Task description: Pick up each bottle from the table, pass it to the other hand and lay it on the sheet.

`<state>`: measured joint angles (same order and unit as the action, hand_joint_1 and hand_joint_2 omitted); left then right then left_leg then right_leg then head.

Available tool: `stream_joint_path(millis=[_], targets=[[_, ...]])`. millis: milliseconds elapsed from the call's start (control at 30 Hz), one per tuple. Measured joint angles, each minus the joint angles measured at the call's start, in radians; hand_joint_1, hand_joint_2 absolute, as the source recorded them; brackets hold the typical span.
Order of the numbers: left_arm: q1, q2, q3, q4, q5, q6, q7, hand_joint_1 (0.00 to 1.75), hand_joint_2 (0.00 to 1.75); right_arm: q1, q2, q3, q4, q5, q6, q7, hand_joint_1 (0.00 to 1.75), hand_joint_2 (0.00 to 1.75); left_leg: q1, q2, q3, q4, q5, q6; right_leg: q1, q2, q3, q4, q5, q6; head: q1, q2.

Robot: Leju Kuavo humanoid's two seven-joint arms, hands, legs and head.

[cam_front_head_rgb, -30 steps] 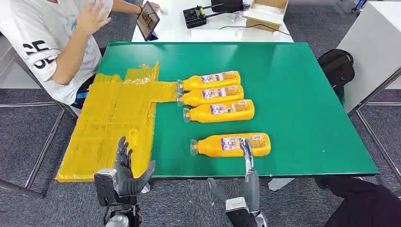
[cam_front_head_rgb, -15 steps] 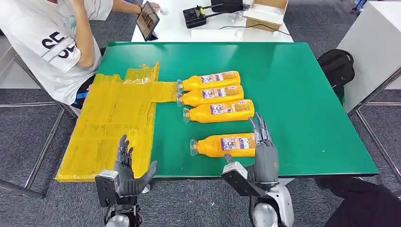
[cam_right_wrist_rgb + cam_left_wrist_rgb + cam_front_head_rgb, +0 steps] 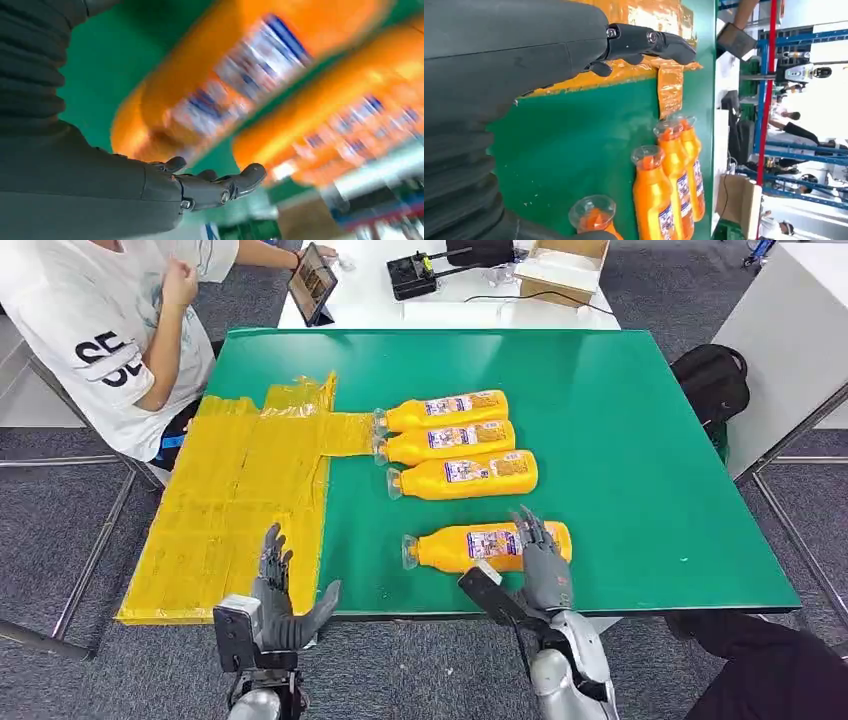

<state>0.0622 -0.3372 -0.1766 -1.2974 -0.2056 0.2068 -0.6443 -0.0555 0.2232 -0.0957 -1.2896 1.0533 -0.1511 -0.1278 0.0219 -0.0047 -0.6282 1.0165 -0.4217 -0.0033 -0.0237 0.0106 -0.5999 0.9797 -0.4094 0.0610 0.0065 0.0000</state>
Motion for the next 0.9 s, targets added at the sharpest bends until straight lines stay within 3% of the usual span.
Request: stream_joint_path(millis=[367, 900], targets=[[-0.023, 0.001, -0.009, 0.047, 0.009, -0.005, -0.002, 0.00, 1.75, -0.103, -0.065, 0.000, 0.163, 0.006, 0.006, 0.003, 0.00, 1.75, 0.000, 0.000, 0.005, 0.000, 0.000, 0.000, 0.000, 0.000, 0.004, -0.001, 0.000, 0.000, 0.000, 0.000], [-0.032, 0.003, -0.012, 0.069, 0.022, -0.005, -0.002, 0.00, 1.75, -0.153, -0.089, 0.005, 0.196, 0.032, 0.019, 0.026, 0.00, 1.75, 0.000, 0.000, 0.006, 0.000, 0.000, 0.000, 0.000, 0.000, 0.006, 0.000, 0.000, 0.000, 0.000, 0.000]])
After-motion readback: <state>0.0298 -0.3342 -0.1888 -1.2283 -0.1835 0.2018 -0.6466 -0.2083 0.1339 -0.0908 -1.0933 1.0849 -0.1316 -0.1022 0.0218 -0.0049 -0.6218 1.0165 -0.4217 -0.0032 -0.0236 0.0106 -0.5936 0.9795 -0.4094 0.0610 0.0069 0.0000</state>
